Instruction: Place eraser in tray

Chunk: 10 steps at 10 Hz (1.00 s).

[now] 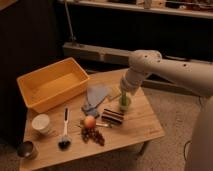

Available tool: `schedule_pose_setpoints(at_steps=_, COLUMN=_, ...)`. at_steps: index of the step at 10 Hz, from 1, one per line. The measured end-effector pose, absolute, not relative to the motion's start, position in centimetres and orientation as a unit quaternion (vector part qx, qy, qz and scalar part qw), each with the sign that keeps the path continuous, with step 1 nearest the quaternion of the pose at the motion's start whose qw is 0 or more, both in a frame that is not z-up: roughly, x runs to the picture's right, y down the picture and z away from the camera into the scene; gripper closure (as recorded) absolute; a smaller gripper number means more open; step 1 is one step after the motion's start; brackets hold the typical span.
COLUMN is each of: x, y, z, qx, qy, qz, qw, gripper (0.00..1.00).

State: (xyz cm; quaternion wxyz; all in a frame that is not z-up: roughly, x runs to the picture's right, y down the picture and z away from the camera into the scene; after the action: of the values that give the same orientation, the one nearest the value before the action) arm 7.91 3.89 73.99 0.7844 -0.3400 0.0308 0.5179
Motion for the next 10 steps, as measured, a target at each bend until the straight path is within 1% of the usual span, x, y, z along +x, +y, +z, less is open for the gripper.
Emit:
schedule_pose_setpoints(at_steps=3, x=8.0, y=5.5, z=73.0, qx=-0.370, qy=0.006, qz=0.451, qw=0.812, gripper=0.20)
schedule_pose_setpoints(at_steps=7, x=4.4, y=5.1, z=73.9, qx=-0.340, qy=0.029, qz=0.416, qw=0.843, gripper=0.20)
schedule_pose_setpoints(at_steps=10, x=-0.9, y=7.1, z=73.7, qx=-0.316, qy=0.044, qz=0.344, qw=0.883, gripper=0.20)
